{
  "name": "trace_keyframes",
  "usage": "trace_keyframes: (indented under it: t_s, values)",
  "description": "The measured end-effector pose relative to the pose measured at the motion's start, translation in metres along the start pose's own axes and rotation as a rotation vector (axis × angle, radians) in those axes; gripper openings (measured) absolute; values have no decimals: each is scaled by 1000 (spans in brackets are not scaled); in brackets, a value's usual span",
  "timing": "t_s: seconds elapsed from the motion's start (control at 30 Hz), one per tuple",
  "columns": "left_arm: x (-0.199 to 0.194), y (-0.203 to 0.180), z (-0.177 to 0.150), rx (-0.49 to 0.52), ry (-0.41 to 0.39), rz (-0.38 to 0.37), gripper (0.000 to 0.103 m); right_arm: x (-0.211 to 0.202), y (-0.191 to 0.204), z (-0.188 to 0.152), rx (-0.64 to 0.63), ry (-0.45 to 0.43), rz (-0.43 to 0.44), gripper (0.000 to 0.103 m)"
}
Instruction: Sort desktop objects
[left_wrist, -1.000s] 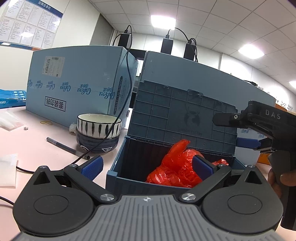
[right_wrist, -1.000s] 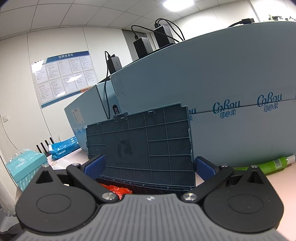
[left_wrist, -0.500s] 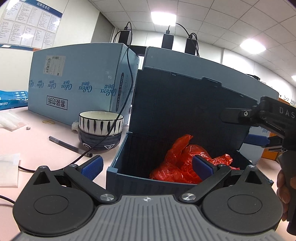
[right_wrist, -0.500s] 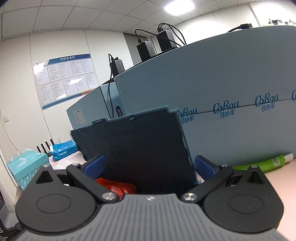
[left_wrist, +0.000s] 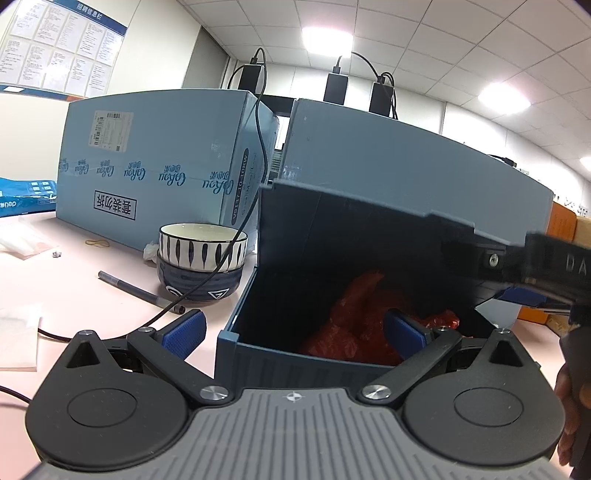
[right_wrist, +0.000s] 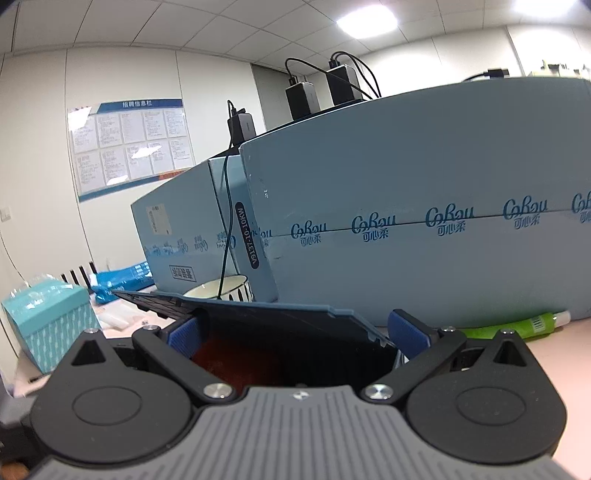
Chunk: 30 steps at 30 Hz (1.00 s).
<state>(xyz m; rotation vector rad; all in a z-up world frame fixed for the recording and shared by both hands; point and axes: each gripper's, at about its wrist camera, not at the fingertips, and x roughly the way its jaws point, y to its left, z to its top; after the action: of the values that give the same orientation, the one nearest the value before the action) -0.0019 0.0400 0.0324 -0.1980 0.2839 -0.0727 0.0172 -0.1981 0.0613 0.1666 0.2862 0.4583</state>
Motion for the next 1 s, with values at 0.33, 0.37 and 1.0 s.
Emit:
trace_keyframes:
  t_s: [0.33,0.37,1.0]
  values:
    - [-29,1,-14,-2,32,-87,103,-4,3,-8,64,4,-25,103]
    - [-31,0,-15,4,38,-93,102,-5,4,-8,61,6,-27,103]
    - [-35,-61,-38,329,164,86,103,-14,4,-11,47,7,-20,103]
